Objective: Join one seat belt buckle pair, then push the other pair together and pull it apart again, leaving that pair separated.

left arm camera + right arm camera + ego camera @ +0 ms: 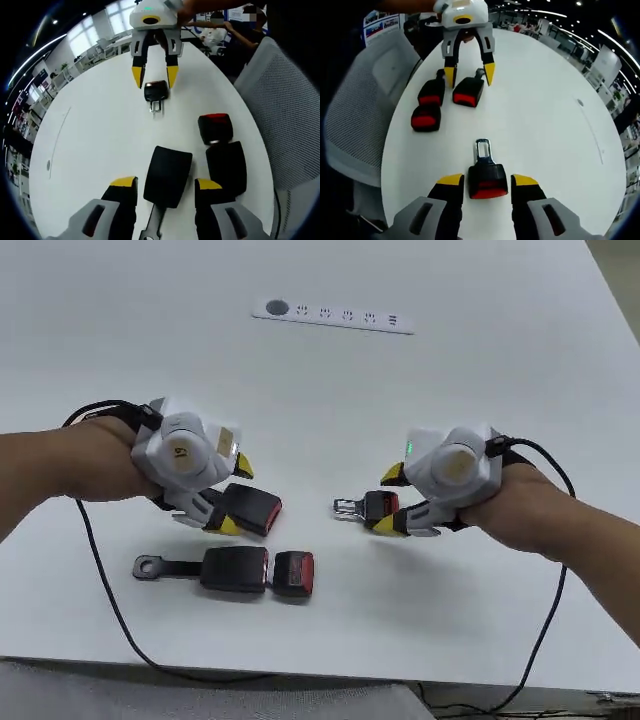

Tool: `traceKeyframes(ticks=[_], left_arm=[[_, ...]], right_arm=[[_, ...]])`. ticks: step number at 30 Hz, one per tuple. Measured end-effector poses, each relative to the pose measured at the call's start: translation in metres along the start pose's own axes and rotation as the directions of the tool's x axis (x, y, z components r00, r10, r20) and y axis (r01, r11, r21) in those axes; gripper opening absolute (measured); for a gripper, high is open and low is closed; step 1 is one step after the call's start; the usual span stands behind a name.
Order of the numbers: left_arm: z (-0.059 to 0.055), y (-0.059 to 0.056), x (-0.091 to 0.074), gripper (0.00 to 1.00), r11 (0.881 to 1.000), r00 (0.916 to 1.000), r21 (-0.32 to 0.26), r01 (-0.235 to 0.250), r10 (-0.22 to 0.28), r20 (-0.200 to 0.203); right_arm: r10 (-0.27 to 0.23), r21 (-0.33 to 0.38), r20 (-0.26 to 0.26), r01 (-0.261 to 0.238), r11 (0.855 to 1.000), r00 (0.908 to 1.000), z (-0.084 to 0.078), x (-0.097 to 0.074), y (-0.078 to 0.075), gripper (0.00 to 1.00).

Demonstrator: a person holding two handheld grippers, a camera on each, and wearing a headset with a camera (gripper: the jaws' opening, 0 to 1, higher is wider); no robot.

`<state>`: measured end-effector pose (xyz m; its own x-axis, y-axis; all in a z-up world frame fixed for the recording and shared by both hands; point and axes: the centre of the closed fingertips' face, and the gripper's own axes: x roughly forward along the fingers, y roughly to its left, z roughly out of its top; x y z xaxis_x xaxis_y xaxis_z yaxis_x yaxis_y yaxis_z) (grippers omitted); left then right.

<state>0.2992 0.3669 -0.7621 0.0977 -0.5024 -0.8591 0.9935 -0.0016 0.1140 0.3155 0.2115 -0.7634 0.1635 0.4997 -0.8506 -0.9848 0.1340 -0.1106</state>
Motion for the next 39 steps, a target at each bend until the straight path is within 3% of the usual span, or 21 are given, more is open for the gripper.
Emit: traceKeyframes(ticks=[9, 22, 23, 26, 28, 31, 34, 39], left_arm=[[-0.017, 0.008, 0.012, 0.41, 0.999, 0.9999, -0.047, 0.017, -0.017, -0.001], [-0.015, 0.004, 0.007, 0.34, 0.996, 0.9999, -0.092, -0.015, 0.015, -0.001], [-0.016, 0.004, 0.007, 0.33, 0.994, 0.9998, -0.108, -0.022, 0.022, -0.003], [-0.016, 0.003, 0.007, 0.32, 0.995, 0.9996, -0.099, -0.027, 0.026, -0.006], [-0.015, 0.002, 0.008, 0.32, 0.995, 0.9997, -0.093, -0.024, 0.023, -0.010], [-0.014, 0.002, 0.009, 0.32, 0.996, 0.9997, -0.088, -0.015, 0.013, -0.020], [-0.012, 0.000, 0.009, 0.32, 0.995, 0.9994, -0.103, -0.017, 0.014, -0.031], [-0.015, 0.001, 0.009, 0.32, 0.994, 0.9997, -0.111, -0.018, 0.016, -0.021]], right_arm=[[0.035, 0.011, -0.035, -0.035, 0.999, 0.9988, -0.013, 0.011, 0.000, 0.33], [0.089, 0.046, 0.012, -0.089, 0.995, 0.9960, -0.019, 0.014, 0.001, 0.33], [0.091, 0.048, 0.018, -0.092, 0.995, 0.9957, -0.014, 0.013, 0.001, 0.33], [0.098, 0.051, 0.041, -0.100, 0.994, 0.9944, -0.018, 0.018, -0.003, 0.33], [0.098, 0.051, 0.054, -0.101, 0.994, 0.9937, -0.015, 0.012, 0.000, 0.33], [0.099, 0.046, 0.054, -0.101, 0.994, 0.9936, -0.017, 0.019, -0.002, 0.32], [0.100, 0.040, 0.048, -0.102, 0.994, 0.9938, -0.014, 0.015, 0.000, 0.32], [0.103, 0.035, 0.040, -0.105, 0.994, 0.9939, -0.015, 0.017, -0.001, 0.32]])
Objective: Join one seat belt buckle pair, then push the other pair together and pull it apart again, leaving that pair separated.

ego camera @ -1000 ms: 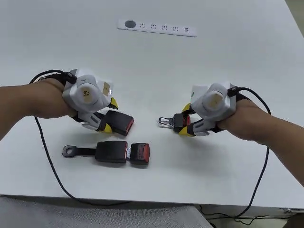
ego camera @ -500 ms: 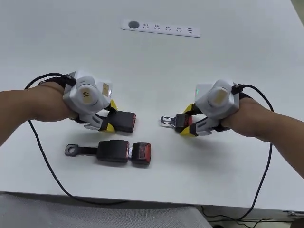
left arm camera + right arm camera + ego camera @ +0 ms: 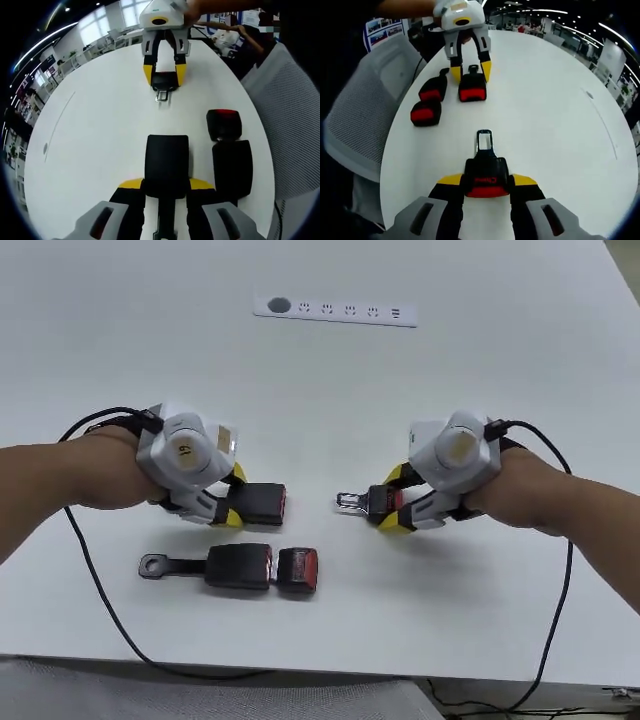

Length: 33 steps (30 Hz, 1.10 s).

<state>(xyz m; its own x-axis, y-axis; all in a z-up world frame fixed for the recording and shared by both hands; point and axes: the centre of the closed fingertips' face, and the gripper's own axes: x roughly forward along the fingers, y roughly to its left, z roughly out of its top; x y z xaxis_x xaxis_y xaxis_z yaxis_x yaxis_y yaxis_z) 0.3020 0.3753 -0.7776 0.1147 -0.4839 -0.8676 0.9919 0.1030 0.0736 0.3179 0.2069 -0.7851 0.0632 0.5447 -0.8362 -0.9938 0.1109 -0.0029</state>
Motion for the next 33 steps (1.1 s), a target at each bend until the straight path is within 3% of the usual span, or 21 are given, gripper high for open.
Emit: traceKeyframes(ticks=[7, 15, 33], left_arm=[[0.000, 0.001, 0.002, 0.32, 1.000, 1.0000, -0.021, 0.001, -0.001, 0.005], [0.001, 0.000, 0.002, 0.32, 1.000, 0.9998, -0.029, 0.006, -0.006, 0.017], [0.001, 0.001, 0.001, 0.32, 0.999, 0.9999, -0.031, 0.009, -0.009, 0.015]], right_arm=[[-0.002, 0.000, -0.013, 0.002, 1.000, 0.9999, -0.003, 0.002, -0.003, 0.32], [-0.010, -0.001, -0.022, 0.010, 1.000, 0.9997, 0.008, 0.004, 0.003, 0.32], [-0.018, -0.003, -0.009, 0.018, 1.000, 0.9998, 0.051, 0.028, 0.021, 0.32]])
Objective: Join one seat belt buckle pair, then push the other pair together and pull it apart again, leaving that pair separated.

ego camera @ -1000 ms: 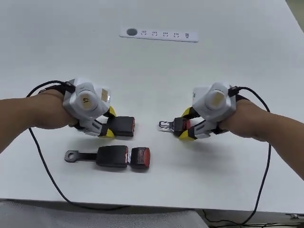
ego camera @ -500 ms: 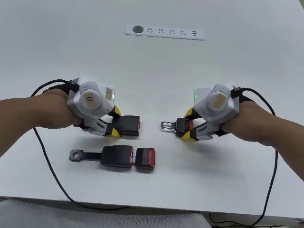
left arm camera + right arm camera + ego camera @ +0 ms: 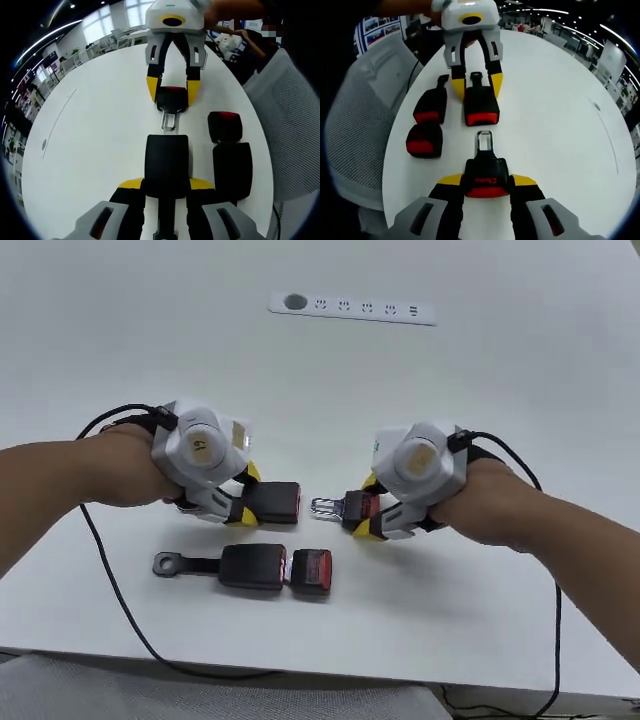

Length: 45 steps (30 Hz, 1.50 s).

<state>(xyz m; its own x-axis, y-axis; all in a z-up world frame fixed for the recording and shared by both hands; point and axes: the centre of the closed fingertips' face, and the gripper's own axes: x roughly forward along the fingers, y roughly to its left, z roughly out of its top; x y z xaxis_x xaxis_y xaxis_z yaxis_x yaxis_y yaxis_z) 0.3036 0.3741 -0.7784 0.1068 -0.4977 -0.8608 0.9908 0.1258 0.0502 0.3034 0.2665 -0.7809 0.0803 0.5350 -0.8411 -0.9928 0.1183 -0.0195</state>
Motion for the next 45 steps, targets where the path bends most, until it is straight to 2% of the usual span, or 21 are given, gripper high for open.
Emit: traceKeyframes(ticks=[9, 13, 17, 23, 25, 39, 45], left_arm=[[-0.001, 0.001, 0.001, 0.32, 1.000, 1.0000, -0.007, 0.001, -0.001, -0.007], [-0.001, 0.001, 0.001, 0.32, 1.000, 0.9999, -0.004, 0.004, -0.004, -0.011], [-0.002, 0.002, 0.001, 0.32, 1.000, 0.9999, -0.004, 0.003, -0.003, -0.013], [-0.001, 0.001, 0.001, 0.32, 1.000, 0.9998, 0.024, 0.011, -0.011, -0.014], [0.000, 0.000, 0.001, 0.32, 1.000, 0.9998, 0.026, 0.014, -0.014, -0.016], [-0.002, 0.001, 0.001, 0.31, 1.000, 0.9999, 0.009, 0.007, -0.007, 0.015], [-0.001, 0.000, 0.000, 0.31, 1.000, 0.9998, 0.005, 0.005, -0.005, 0.018]], right_arm=[[0.008, -0.023, -0.004, -0.009, 1.000, 1.0000, 0.011, 0.008, 0.000, 0.32], [-0.003, -0.020, 0.009, 0.003, 1.000, 1.0000, 0.013, 0.012, -0.003, 0.32], [0.003, -0.024, 0.012, -0.003, 1.000, 0.9999, 0.016, 0.014, -0.001, 0.32], [0.014, -0.034, 0.025, -0.013, 0.999, 0.9996, 0.024, 0.013, 0.004, 0.32], [0.017, -0.031, 0.023, -0.016, 0.999, 0.9996, 0.022, 0.016, 0.001, 0.32], [0.010, -0.033, 0.038, -0.009, 0.999, 0.9992, 0.029, 0.015, 0.003, 0.31], [0.013, -0.041, 0.041, -0.012, 0.999, 0.9991, 0.032, 0.022, 0.003, 0.31]])
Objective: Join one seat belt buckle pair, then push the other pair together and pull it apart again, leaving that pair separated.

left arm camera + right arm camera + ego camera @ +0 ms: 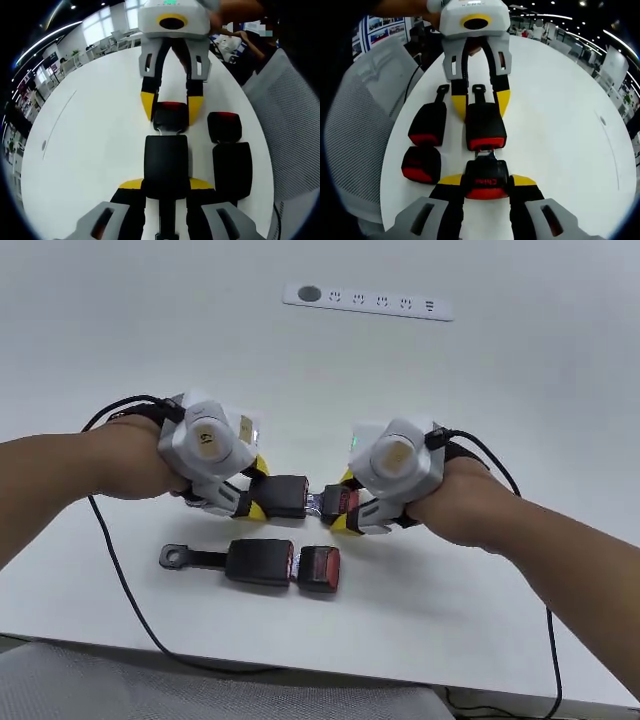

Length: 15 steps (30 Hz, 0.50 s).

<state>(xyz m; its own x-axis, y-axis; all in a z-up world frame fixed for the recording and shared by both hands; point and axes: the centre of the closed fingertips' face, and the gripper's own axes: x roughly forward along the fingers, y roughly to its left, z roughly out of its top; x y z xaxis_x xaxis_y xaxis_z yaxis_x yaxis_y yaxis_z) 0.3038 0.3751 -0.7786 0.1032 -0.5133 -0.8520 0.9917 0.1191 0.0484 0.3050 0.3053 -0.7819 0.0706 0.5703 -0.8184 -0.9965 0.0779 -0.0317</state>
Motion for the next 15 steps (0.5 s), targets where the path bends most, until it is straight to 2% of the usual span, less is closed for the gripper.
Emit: traceKeyframes(ticks=[4, 8, 15], left_arm=[[0.0008, -0.0004, 0.0000, 0.31, 1.000, 1.0000, 0.005, 0.002, -0.002, 0.001], [0.0021, -0.0005, -0.0004, 0.31, 1.000, 1.0000, 0.016, 0.009, -0.009, -0.004], [0.0016, -0.0006, 0.0003, 0.30, 1.000, 0.9998, 0.025, 0.017, -0.016, -0.008]], right_arm=[[0.006, -0.007, -0.002, -0.006, 1.000, 1.0000, 0.0005, -0.0023, 0.0006, 0.31], [0.015, -0.020, -0.005, -0.015, 1.000, 0.9999, 0.0043, 0.0031, 0.0000, 0.31], [0.014, -0.011, -0.005, -0.014, 1.000, 0.9999, 0.0065, 0.0043, 0.0001, 0.30]])
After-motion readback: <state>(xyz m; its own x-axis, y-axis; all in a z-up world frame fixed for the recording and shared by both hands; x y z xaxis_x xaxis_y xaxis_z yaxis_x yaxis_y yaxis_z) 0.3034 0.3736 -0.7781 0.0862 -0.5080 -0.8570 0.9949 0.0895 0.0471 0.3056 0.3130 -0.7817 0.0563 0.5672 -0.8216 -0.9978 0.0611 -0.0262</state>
